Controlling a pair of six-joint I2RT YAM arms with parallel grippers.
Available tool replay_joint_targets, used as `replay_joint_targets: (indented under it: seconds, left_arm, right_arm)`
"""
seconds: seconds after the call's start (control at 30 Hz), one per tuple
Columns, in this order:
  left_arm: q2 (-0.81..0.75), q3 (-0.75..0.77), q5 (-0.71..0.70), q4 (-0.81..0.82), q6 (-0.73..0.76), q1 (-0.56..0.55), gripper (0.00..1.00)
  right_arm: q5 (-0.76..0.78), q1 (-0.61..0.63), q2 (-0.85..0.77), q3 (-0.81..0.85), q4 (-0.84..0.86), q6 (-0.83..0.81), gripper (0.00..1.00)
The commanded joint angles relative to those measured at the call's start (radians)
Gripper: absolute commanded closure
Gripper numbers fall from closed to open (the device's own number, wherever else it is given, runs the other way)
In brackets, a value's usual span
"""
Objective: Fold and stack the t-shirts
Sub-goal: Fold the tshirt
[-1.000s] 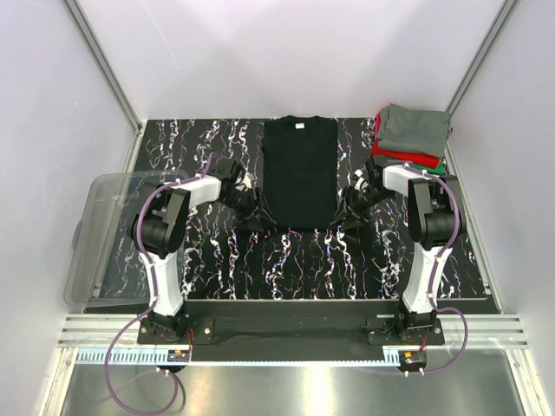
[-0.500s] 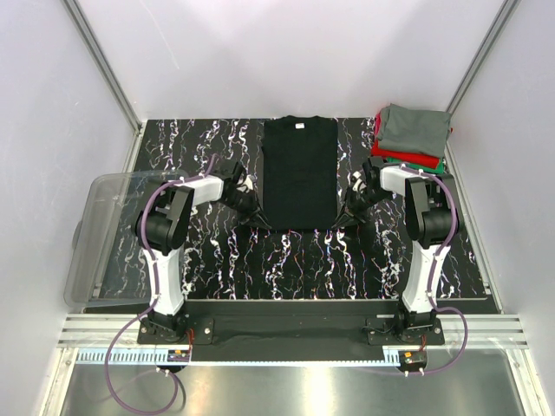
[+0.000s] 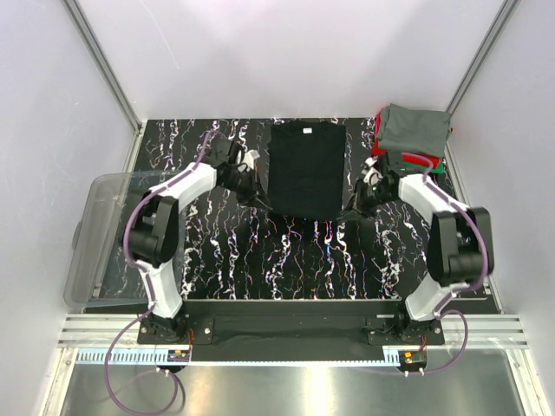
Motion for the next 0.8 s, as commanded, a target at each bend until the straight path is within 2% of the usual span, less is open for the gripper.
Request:
replay_joint_targets:
  seconds: [0.0,0.23,0.4,0.57,0.77]
  left_arm:
    - [-0.112,0.029,0.001,-0.040,0.063,-0.003,1.00]
    - [-0.204,0.009,-0.013,-0.043,0.073,-0.023,1.00]
    - [-0.206,0.026,-0.019,-0.045,0.086,-0.028,1.00]
    - [-0.126,0.055,-0.025,-0.014,0.098,-0.022,1.00]
    - [0.061,0.293,-0.065,0.012,0.147,0.018,1.00]
  right_arm:
    - [-0.026,-0.023,-0.126,-0.023,-0.003,0.015,1.00]
    - [-0.042,-0.033,-0.259,-0.030,-0.032,0.006,1.00]
    - [-0.029,-0.035,-0.287,-0.012,-0.029,-0.008,1.00]
    - [-0.024,-0.041,-0.218,0.005,0.070,-0.016,1.00]
    - [0.005,-0.073,-0.002,0.153,0.230,-0.033,1.00]
